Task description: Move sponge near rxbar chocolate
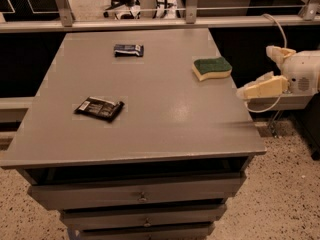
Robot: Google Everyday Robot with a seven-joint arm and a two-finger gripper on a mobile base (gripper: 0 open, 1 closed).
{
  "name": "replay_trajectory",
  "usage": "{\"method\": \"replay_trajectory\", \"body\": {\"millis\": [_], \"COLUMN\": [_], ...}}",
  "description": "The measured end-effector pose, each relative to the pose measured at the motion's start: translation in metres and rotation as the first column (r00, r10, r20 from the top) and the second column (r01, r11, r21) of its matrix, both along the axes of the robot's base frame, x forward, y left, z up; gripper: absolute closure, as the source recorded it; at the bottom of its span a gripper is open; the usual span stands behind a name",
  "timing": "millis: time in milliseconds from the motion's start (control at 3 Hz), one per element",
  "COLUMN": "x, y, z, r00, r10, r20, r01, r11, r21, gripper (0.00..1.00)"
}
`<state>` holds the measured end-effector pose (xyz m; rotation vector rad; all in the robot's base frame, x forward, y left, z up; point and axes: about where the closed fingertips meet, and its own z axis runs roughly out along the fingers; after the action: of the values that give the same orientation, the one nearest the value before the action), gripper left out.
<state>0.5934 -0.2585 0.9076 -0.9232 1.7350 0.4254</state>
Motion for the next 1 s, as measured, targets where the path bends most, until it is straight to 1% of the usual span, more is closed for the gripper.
{"method": "replay_trajectory", "body": {"millis": [333, 667, 1000], "x": [0.03, 0.061, 0.086], "y": [-0.005, -0.014, -0.013], "z": [-0.01, -0.019, -0.03], "r00": [0.9998, 0.9992, 0.9987], "r10": [-0.002, -0.029, -0.048], "r20": [0.021, 0.028, 0.015], "r01": [0.001, 0.029, 0.048], "r11": [1.0, 1.0, 0.999], "r21": [0.006, 0.011, 0.024], "gripper": [0.0, 0.0, 0.0]}}
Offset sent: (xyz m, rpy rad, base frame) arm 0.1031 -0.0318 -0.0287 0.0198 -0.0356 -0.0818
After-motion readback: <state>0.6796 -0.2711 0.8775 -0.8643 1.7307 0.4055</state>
